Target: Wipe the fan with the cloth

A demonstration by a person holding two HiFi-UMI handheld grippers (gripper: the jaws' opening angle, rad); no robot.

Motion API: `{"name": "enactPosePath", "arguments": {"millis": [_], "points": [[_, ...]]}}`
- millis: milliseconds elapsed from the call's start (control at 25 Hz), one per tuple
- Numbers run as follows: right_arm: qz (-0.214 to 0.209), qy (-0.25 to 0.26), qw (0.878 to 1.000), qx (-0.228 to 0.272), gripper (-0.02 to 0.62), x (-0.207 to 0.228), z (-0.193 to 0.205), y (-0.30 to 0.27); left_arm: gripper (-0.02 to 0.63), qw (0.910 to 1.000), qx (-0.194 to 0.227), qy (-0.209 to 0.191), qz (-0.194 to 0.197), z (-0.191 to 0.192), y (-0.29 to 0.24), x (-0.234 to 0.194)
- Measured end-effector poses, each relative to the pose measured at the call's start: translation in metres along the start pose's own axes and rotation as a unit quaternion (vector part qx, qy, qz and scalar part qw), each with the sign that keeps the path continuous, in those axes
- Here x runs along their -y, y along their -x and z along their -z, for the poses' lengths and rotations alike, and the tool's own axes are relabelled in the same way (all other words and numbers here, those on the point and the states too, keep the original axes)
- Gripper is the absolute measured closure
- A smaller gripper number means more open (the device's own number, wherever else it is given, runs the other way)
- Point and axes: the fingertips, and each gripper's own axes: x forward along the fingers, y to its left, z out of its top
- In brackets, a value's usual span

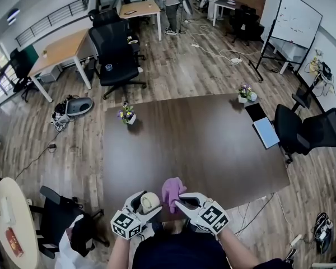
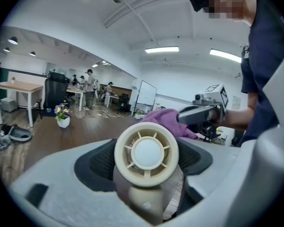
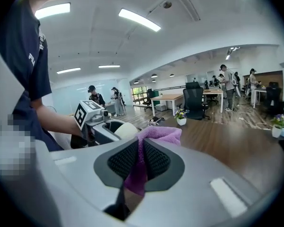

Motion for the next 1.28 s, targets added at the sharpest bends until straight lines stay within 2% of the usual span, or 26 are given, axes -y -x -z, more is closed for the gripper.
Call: {"name": "enactPosePath", "arguments": {"millis": [80,160,320,440,560,680,960,1080,1280], "points": [[0.011,-0.001,1.0,-0.013,0.552,0.003,0.01,-0.003,0.23,0.9993,-0.013,0.003,-0.034,0.009,0.001,-0.014],[0.016,-0.005,1.0,-0.02,0.552,0.006,0.017,-0.005,0.23,0.9982,-0.033,0.0,-0.051,0.019,0.0,-0.022],[0.043,0.001,0.998,-0.054,0.552,0.016,0.039,-0.01,0.23,0.9961,-0.052,0.02,-0.069,0.037,-0.002,-0.036],[0.064,0.007,0.995,-0.076,0.552,0.029,0.056,-0.014,0.23,0.9943,-0.072,0.012,-0.077,0.047,-0.008,-0.045],[0.074,-0.022,0.994,-0.077,0.552,0.039,0.072,-0.017,0.23,0.9905,-0.105,0.003,-0.089,0.065,-0.011,-0.054],[0.086,-0.039,0.991,-0.097,0.552,0.049,0.09,-0.022,0.23,0.9879,-0.125,0.017,-0.09,0.08,-0.016,-0.062],[0.108,-0.038,0.982,-0.151,0.552,0.066,0.136,-0.036,0.23,0.9844,-0.153,0.014,-0.086,0.103,-0.036,-0.068],[0.112,-0.05,0.979,-0.16,0.552,0.072,0.153,-0.045,0.23,0.983,-0.161,0.021,-0.086,0.109,-0.041,-0.072],[0.117,-0.073,0.976,-0.167,0.552,0.08,0.166,-0.055,0.23,0.979,-0.185,0.012,-0.084,0.122,-0.048,-0.077]]}}
